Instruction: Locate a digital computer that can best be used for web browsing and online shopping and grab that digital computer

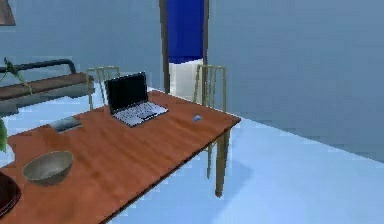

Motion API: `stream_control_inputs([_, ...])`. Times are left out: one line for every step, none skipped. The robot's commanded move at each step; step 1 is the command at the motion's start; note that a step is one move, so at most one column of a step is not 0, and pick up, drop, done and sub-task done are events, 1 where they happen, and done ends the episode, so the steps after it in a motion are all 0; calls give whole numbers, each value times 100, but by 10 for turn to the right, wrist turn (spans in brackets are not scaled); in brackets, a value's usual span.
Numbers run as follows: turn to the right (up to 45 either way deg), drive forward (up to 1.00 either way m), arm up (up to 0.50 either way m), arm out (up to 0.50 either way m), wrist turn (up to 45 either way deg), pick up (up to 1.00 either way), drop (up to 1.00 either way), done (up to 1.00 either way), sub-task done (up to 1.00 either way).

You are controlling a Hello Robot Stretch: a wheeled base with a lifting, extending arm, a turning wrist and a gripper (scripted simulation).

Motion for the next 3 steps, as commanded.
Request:
stream_control_inputs([0,55,0,0,0,0,0,0,0])
stream_control_inputs([-450,0,0,0,0,0,0,0,0])
stream_control_inputs([-450,0,0,0,0,0,0,0,0])
